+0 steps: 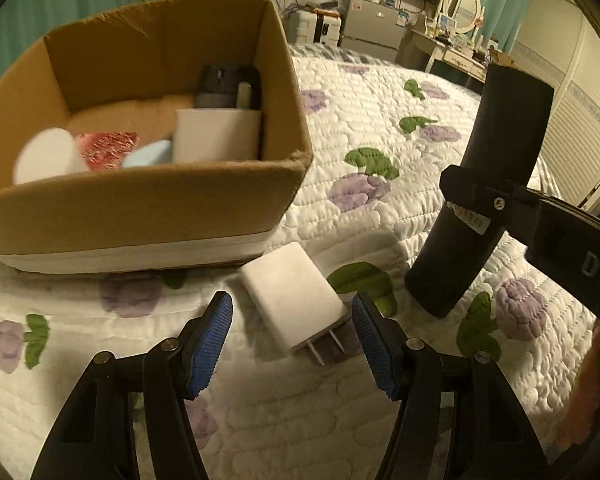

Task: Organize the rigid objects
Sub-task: 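Drop the small white charger into the box with the left gripper while the right holds the remote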

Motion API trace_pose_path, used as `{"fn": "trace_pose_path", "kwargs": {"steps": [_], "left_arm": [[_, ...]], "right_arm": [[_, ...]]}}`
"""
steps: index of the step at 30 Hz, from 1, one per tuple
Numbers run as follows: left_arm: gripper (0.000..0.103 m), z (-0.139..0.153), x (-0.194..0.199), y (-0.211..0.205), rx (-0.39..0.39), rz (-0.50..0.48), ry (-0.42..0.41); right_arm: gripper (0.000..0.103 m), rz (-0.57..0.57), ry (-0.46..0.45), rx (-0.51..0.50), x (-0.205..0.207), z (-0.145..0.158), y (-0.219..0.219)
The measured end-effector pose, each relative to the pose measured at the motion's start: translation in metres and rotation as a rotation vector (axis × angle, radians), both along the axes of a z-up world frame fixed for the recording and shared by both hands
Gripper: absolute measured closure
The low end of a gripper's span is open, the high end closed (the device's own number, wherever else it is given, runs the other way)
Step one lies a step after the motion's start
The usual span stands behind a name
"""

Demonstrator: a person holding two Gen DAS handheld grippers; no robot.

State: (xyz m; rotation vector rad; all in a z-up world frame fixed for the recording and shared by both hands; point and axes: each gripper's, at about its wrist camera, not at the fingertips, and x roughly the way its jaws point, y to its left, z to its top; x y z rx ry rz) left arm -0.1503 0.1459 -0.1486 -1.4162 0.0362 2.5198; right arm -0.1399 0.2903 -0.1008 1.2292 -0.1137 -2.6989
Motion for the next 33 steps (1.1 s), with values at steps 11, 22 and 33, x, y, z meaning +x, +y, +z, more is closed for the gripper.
{"fn": "trace_pose_path", "kwargs": {"steps": [11, 22, 33], "left_arm": [[0.053, 0.002, 0.004, 0.001, 0.009, -0.023, 0.029], [0.060, 0.061, 0.047, -0.018, 0.019, -0.038, 0.144], [0.060, 0.150, 0.051, -0.055, 0.060, 0.015, 0.313]], "right_arm": [[0.085, -0.002, 0.021, 0.015, 0.007, 0.006, -0.002], [0.084, 0.052, 0.128, 0.075, 0.041, 0.065, -0.018], [0.084, 0.141, 0.260, 0.140, 0.054, 0.147, -0.055]]}}
